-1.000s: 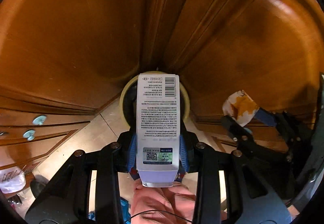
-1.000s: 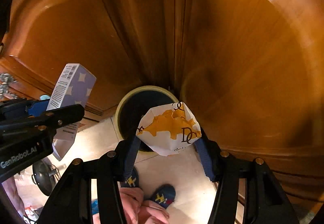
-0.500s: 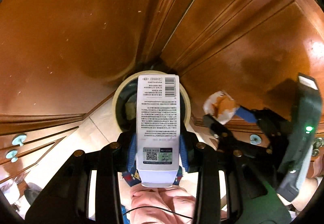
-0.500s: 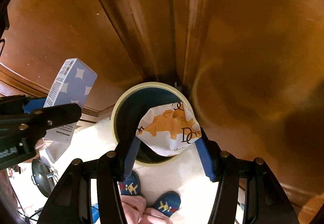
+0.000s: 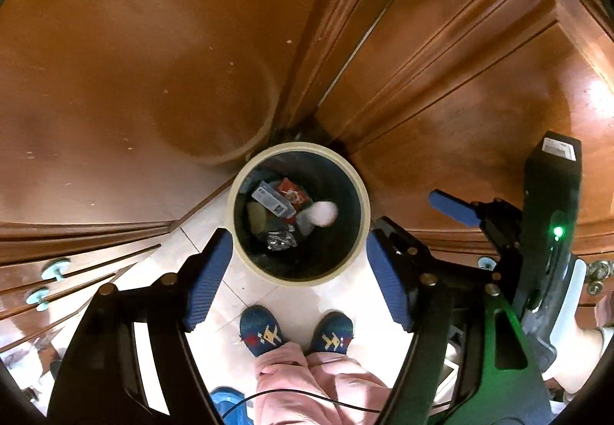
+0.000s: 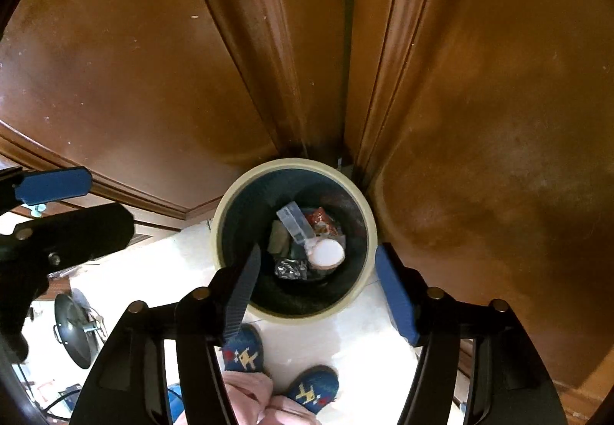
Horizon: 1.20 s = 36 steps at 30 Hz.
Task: Collect trash
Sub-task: 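Raise both tools back up to the counter trash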
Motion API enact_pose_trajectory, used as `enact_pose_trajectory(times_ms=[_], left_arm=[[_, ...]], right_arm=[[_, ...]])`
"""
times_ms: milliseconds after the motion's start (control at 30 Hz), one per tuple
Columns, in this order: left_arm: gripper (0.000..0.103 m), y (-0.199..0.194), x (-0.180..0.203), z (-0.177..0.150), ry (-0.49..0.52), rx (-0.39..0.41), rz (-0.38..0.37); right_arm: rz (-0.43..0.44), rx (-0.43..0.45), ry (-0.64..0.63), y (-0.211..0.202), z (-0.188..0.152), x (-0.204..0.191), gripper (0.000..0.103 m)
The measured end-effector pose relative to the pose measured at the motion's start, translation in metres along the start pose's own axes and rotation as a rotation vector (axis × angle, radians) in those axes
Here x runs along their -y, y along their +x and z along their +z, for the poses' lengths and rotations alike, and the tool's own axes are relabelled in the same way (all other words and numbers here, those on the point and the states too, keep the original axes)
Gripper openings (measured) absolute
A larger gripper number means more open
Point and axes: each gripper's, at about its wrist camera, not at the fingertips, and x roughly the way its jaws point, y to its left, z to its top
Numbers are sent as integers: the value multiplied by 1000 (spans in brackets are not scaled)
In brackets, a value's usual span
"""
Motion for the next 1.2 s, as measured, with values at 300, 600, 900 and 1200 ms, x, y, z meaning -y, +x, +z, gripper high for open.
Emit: enact_pose_trajectory(times_ms=[300, 600, 900, 1200], left_arm=[[70, -37, -6, -18, -31, 28, 13], [70, -97, 4, -36, -41, 50, 18], [70, -193, 33, -55, -8, 168, 10], [70, -311, 49, -62, -44, 350, 31]], right_arm=[[-6, -6, 36, -7, -2, -4, 63], [-2, 5, 39, -65, -4, -11, 63], [13, 56, 38, -158, -1, -17, 63], [56, 176, 26, -285, 4, -17, 63]])
